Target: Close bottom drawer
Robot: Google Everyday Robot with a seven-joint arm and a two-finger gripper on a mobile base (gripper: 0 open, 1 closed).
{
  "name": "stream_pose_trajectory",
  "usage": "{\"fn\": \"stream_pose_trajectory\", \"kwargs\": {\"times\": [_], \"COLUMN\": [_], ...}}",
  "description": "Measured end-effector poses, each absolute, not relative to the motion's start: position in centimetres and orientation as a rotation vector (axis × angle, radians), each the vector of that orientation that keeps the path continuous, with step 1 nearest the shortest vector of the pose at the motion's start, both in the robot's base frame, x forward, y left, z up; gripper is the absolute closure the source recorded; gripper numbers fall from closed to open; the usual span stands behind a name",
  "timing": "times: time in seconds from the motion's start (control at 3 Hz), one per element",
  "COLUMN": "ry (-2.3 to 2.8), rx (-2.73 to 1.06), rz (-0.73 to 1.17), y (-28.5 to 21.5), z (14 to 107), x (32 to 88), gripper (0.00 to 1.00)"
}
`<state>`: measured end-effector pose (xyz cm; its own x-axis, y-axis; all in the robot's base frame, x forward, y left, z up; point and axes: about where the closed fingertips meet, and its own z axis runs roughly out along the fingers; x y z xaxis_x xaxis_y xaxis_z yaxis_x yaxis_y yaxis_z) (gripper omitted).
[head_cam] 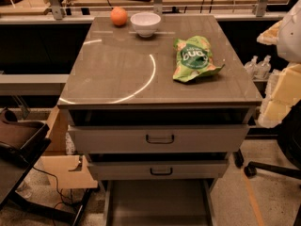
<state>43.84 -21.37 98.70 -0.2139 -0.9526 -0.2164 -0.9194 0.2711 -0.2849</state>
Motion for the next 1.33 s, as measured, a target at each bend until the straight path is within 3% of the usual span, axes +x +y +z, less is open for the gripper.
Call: {"fn": "stream_pose_trajectory", "kwargs": {"times": [1.0, 1.33], "ry": [2.408, 2.433], "rx": [-1.698, -1.755], "rz": [-0.245, -0.388], "y": [-24.0, -27.2], "z": [92.4, 82.6], "x": [41.0, 34.4], "gripper": [0.0, 0.0]}}
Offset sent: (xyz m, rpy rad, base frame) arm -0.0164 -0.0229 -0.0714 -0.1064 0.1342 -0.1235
